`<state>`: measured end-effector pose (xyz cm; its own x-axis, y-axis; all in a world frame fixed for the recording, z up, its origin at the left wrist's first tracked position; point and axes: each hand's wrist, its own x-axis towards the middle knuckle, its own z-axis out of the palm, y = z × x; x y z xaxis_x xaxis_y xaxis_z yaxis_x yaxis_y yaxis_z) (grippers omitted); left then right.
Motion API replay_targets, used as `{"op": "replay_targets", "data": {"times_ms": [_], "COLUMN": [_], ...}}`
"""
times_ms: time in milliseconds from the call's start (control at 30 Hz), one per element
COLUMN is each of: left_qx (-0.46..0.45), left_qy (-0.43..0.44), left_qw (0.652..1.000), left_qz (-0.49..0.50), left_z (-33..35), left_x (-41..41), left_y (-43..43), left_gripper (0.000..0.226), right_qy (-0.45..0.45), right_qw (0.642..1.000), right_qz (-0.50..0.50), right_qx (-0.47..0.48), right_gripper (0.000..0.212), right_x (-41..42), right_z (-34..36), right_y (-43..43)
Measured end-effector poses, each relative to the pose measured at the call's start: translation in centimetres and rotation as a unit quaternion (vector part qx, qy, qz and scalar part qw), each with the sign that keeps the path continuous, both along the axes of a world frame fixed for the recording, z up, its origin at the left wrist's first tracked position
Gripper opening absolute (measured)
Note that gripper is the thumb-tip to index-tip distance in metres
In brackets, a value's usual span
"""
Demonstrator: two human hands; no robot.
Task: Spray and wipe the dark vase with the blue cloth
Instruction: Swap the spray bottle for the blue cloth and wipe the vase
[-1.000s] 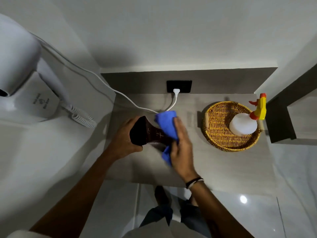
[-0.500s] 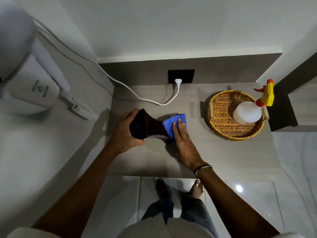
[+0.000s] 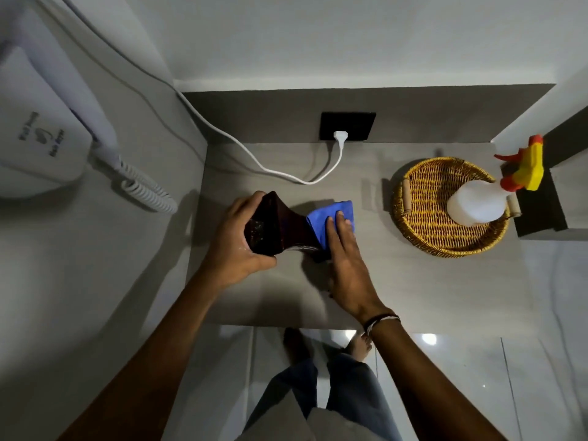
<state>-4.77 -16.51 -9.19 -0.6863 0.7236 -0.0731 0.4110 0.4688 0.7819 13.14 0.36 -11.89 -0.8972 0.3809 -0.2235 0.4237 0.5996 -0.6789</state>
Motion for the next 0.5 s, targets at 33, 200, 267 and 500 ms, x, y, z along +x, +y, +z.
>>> {"op": "replay_targets", "data": {"times_ms": [33,200,267,500], "left_qx": [0.009,0.024,0.003,-0.016], "left_qy": [-0.001,-0.031,-0.012,0.011], "left_qw": [1.000,0.999,1.000,1.000], "left_qz": [-0.005,0.008,0.014,0.013], "left_z": [0.3,-0.2,-0.5,0.6], "left_x": [0.1,-0.1,0.0,1.1], "left_y": [0.3,-0.1,-0.8,0.6], "left_gripper": [0.118,0.104,0.111,0.117], "right_qy": [0.034,0.205,0.173,0.056], "right_qw": [0.998,0.973,0.982,0.997], "right_qz": [-0.007,0.031,0.041,-0.036], "right_qx": [-0.044,-0.097,-0.065,-0.043], "right_gripper": [0.097,0.098,0.092,0.098], "right_x": [-0.6,-3.6,-3.0,0.0], "right_z": [0.9,2.8,1.1,-1.5], "right_y": [-0.9,-6.1,-5.1,-0.1]}}
